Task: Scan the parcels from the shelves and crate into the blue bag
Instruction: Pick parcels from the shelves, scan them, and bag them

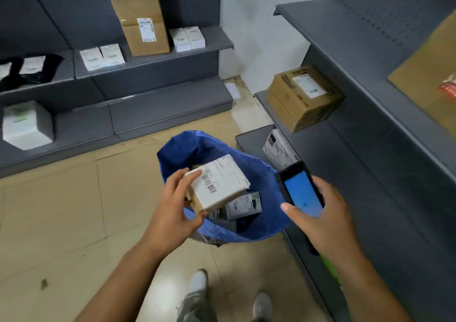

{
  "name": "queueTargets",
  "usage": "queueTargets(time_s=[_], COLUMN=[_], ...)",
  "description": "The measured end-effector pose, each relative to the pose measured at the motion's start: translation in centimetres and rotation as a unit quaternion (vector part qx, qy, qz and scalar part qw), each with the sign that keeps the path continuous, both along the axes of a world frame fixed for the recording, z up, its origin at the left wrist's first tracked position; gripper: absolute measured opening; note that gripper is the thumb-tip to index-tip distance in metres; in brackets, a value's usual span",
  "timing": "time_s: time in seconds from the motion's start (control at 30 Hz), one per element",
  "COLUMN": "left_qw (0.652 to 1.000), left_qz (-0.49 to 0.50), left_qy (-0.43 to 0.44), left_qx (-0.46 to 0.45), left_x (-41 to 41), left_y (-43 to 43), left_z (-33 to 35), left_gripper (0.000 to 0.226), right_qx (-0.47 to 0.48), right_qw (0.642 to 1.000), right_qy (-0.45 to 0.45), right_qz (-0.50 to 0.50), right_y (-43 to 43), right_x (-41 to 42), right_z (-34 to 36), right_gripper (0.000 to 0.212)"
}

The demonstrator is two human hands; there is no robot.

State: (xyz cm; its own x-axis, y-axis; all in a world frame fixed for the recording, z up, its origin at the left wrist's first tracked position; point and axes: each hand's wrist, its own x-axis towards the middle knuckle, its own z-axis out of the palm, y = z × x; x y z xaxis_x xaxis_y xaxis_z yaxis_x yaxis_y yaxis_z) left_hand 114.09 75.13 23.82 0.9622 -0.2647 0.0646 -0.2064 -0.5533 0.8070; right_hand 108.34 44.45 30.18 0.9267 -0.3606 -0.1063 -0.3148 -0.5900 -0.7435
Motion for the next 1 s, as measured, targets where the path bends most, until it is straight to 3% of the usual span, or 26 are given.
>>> queueTargets(time_s=[0.23, 0.47, 0.6, 0.73, 1.0], left_qw=[0.994, 0.977, 0.975, 0.970, 0.992], left_qz=[-0.037, -0.054, -0.101, -0.103, -0.044], left_qy=[0.050, 0.083, 0.056, 0.054, 0.047], left_qx=[0.086, 0.187, 0.191, 0.214, 0.106], left_x=[2.8, 3.5, 5.0, 6.1, 4.1], left_y=[-1.8, -4.3, -4.5, -4.7, -5.6], left_z=[-10.8, -16.1, -17.9, -17.6, -8.0], left_gripper=[0.090, 0.078, 0.076, 0.081, 0.075], right_qx=[-0.029, -0.007, -0.014, -0.018, -0.041], right_qw=[0.996, 0.990, 0.988, 0.988, 0.995], right_qy=[0.088, 0.132, 0.149, 0.149, 0.091], right_qz=[-0.021, -0.037, -0.036, -0.023, 0.000], right_y=[0.3, -1.7, -2.7, -3.2, -2.0], right_x=[2.3, 1.9, 1.0, 1.1, 2.7], right_z=[-7.4, -13.1, -14.4, -13.9, -7.2], right_gripper=[0.082, 0.085, 0.085, 0.086, 0.089])
